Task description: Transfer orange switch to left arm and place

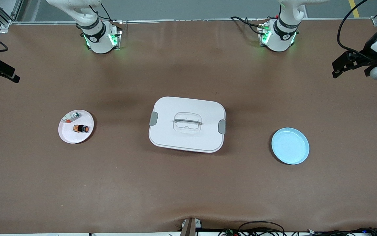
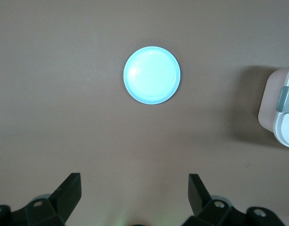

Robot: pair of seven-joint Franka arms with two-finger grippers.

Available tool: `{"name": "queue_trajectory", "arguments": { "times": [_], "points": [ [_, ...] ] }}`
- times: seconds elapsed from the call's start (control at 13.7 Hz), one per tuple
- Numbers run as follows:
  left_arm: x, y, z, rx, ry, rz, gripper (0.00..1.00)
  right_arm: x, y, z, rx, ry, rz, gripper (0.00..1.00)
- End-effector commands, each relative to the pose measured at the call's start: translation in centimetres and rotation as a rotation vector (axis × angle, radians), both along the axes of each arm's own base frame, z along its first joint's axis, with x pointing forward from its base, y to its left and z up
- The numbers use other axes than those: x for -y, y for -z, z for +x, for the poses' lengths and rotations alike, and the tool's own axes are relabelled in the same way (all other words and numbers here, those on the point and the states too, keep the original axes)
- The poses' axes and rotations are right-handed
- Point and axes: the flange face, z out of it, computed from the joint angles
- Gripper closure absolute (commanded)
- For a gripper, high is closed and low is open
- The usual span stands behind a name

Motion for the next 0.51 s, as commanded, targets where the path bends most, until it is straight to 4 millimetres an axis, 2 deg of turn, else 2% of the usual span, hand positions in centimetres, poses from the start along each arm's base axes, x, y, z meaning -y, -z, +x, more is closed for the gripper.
{"name": "queue_trajectory", "arguments": {
  "times": [0.0, 0.44],
  "points": [
    [0.04, -0.55, -0.11, -0.006, 0.011, -0.004, 0.0, 0.26, -0.26, -0.42, 0.008, 0.022, 0.01, 0.0],
    [-0.14, -0.55, -0.09, -0.005, 0.004, -0.003, 0.0, 0.28, -0.29, -0.39, 0.011, 0.021, 0.008, 0.0]
  ]
}}
